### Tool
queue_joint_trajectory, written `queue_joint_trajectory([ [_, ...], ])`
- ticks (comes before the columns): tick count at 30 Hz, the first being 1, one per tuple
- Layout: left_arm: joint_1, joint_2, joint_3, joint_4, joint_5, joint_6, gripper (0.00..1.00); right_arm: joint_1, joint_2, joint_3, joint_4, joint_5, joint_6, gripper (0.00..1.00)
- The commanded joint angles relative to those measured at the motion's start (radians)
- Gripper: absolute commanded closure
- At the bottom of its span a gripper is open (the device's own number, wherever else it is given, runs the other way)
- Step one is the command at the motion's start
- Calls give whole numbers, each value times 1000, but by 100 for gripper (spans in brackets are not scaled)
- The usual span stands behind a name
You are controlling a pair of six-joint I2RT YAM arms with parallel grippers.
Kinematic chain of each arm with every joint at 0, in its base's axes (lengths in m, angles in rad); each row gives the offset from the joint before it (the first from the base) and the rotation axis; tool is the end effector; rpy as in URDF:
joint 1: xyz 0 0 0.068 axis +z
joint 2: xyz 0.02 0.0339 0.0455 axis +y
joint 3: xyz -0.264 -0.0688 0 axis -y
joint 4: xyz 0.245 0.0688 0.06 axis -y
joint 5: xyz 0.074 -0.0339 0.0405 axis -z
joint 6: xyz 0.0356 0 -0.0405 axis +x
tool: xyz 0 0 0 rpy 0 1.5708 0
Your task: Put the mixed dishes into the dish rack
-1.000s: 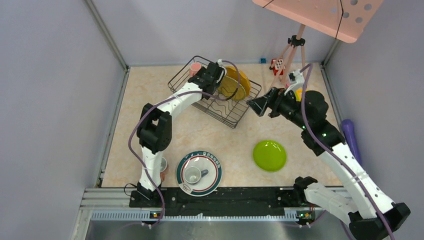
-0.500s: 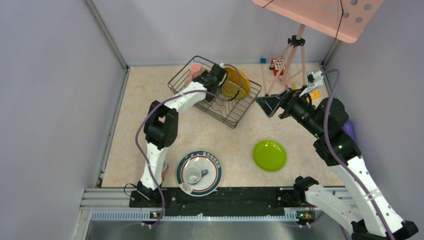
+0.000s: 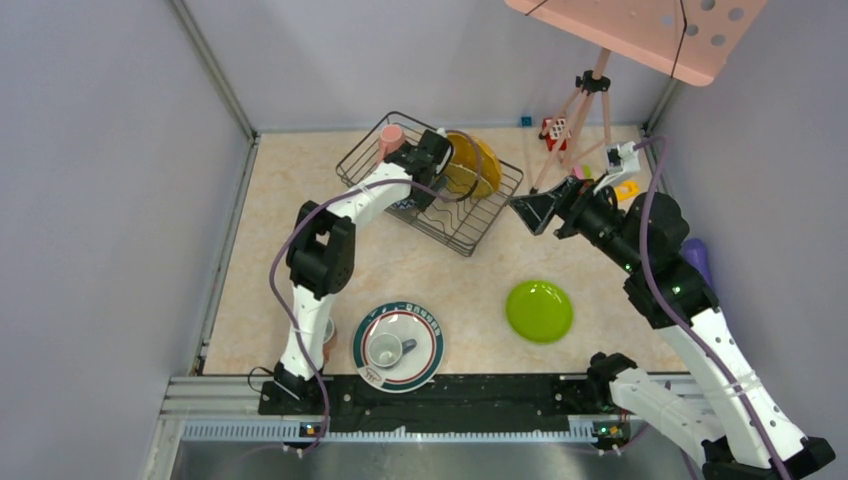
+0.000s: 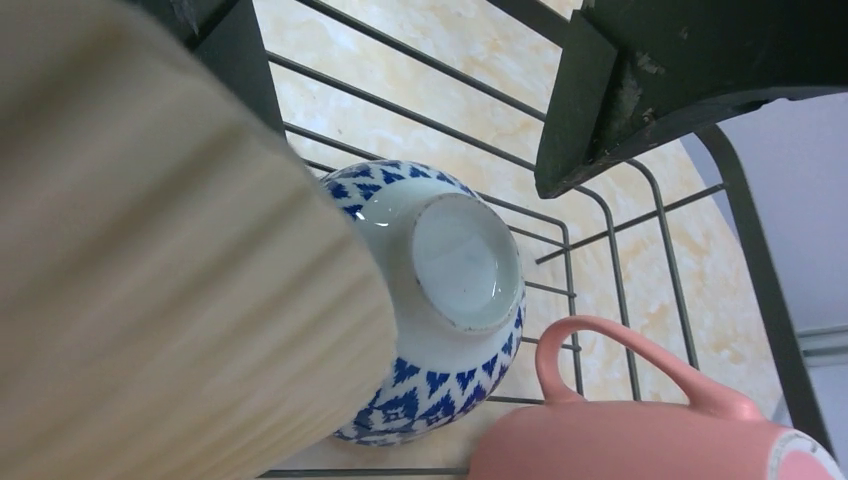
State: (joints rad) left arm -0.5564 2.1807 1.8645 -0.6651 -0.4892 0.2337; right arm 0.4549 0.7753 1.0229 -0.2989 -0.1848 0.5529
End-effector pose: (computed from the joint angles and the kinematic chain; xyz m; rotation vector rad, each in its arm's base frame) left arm 0.4176 -0.2400 0.2231 0.7702 2.3286 0.4832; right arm 0.1437 0.0775 0.4109 -0.0660 1.7010 0.9154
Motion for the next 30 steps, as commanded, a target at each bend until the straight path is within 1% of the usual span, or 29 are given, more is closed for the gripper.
queue_joint_trajectory([
  [1, -3, -77, 34, -21, 46, -46, 3, -3, -1, 28, 14, -1, 1, 8],
  [5, 3, -135, 18, -7, 68, -87, 4, -3, 9, 21, 19, -19, -1, 8],
  [12, 11, -350, -141, 133, 143, -206, 5, -4, 32, 6, 34, -34, -9, 8],
  [16, 11, -421, -182, 122, 180, -256, 6, -4, 51, 11, 23, -36, -27, 8],
  [19, 12, -467, -212, 102, 174, -305, 8, -4, 81, 12, 13, -55, -47, 8],
  [23, 12, -567, -310, 127, 180, -418, 10, -3, 146, 12, 8, -86, -80, 9],
  [24, 13, -601, -341, 139, 187, -449, 13, -4, 169, 14, 7, -93, -90, 10],
  [27, 14, -700, -445, 154, 221, -545, 15, -3, 263, 34, 8, -119, -109, 16],
  [30, 14, -824, -551, 150, 310, -596, 16, 11, 380, 61, 23, -143, -120, 23],
])
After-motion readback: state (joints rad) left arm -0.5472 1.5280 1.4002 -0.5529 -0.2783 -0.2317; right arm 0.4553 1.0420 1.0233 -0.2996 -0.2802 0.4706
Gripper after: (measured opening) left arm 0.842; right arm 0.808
